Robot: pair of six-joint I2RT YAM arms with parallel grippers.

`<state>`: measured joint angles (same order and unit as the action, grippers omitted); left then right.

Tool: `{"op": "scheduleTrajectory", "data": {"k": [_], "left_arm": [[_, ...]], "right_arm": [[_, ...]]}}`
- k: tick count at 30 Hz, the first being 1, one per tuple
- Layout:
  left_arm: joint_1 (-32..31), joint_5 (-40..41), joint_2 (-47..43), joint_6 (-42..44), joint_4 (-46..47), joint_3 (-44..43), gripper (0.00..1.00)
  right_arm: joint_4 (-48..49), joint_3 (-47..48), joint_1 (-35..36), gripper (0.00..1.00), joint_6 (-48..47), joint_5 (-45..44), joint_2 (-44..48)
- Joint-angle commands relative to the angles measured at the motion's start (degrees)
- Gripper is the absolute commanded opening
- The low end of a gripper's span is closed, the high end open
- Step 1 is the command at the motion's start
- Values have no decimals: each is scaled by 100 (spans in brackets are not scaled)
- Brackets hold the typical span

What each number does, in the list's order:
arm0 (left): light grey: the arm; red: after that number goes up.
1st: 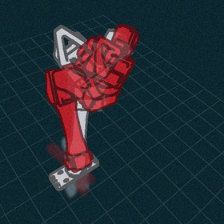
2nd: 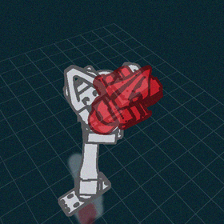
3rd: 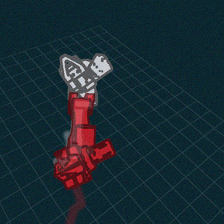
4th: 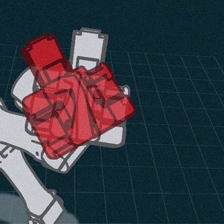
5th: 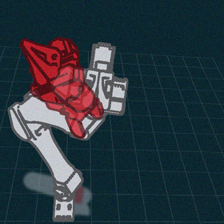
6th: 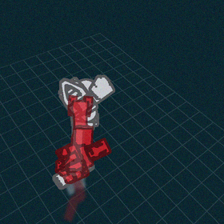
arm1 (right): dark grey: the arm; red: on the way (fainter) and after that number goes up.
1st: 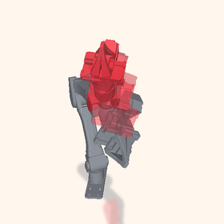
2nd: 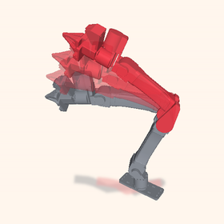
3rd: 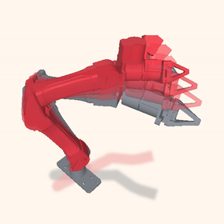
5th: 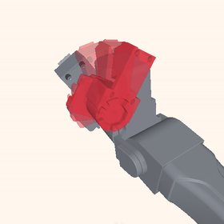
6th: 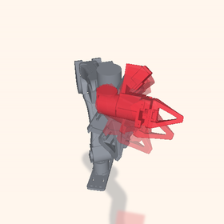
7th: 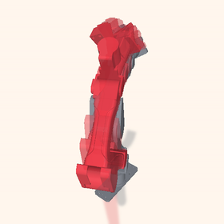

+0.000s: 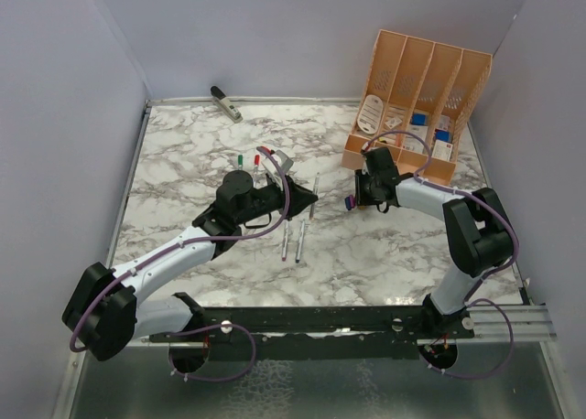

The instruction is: Insert the pens into the pen caps

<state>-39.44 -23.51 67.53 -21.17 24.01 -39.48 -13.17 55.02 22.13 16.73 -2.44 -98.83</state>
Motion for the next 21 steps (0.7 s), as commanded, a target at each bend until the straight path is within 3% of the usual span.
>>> {"op": "scheduleTrajectory", "data": {"k": [1, 4, 8, 21], "left_arm": [[24, 127, -8, -15, 168, -2, 0], [24, 100, 21, -7, 144, -43, 0], [24, 55, 23, 28, 130, -67, 0], [30, 111, 41, 5, 113, -2, 0]], "right_arm": [[-474, -32, 45, 29, 76, -164, -130], [-541, -60, 46, 23, 112, -182, -165], [-646, -20, 46, 3, 124, -186, -313], [-524, 290, 45, 1, 201, -550, 208]]}}
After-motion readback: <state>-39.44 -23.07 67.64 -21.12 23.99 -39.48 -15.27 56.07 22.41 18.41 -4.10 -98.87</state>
